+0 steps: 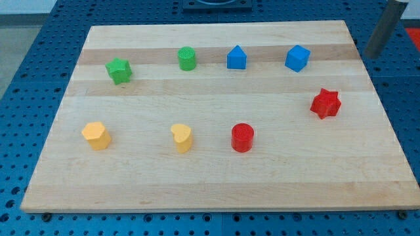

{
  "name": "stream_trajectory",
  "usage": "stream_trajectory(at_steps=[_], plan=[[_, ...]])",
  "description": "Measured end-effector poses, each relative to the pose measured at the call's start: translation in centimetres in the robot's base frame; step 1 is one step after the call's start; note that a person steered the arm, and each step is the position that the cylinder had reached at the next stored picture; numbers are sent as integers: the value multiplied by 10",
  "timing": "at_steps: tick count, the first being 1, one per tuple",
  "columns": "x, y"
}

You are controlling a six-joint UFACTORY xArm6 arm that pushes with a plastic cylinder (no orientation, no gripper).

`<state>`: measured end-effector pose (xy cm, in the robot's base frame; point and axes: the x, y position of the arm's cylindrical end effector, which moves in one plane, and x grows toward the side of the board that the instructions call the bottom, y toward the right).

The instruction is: Push the red star slightly to the bottom

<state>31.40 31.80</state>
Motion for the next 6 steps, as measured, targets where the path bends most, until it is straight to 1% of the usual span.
stream_trajectory(at_steps=[1, 2, 3, 4, 5, 6], plan=[[59, -16], [117, -65], [162, -109], [166, -121], [188, -130], [215, -191]])
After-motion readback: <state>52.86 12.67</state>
